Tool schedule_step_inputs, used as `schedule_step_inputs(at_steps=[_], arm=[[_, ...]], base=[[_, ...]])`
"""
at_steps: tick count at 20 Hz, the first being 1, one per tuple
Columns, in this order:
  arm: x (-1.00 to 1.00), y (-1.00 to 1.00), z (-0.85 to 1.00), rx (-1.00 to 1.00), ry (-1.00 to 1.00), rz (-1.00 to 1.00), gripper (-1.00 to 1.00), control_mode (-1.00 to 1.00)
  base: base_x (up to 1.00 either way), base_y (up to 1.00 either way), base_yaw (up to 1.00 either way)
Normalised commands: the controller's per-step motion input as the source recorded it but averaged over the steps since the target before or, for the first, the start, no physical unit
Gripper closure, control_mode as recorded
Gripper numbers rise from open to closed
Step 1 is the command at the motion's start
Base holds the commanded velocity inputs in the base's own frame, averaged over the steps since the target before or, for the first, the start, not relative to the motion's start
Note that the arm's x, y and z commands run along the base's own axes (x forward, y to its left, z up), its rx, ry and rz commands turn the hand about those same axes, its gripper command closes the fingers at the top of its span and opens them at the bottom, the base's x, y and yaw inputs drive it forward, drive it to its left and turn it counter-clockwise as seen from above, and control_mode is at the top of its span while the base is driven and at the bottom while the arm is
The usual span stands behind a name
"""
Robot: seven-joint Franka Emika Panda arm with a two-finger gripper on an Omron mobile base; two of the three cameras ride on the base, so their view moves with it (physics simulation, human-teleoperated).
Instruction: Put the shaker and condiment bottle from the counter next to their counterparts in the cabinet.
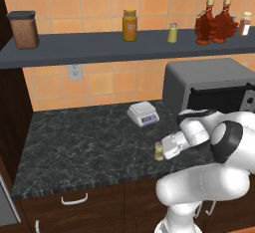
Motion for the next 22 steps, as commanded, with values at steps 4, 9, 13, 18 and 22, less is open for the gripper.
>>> schedule_step_inputs(at_steps=[4, 9, 13, 18, 22], arm=[[0.03, -0.05, 0.05, -0.01, 0.01, -0.01, 1.00, -1.00], [-0.27, -0.13, 0.55, -0.01, -0.06, -0.13, 1.00, -1.00], [-0.64, -0.16, 0.67, 0.00, -0.10, -0.18, 1.00, -1.00], [-0.76, -0.03, 0.59, 0.00, -0.09, -0.21, 1.00, -1.00], [-0.43, 0.00, 0.67, 0.00, 0.00, -0.23, 1.00, -1.00]], base=[[0.00, 0.00, 0.00], [0.00, 0.00, 0.00], [0.00, 0.00, 0.00], [0.00, 0.00, 0.00], [0.00, 0.00, 0.00]])
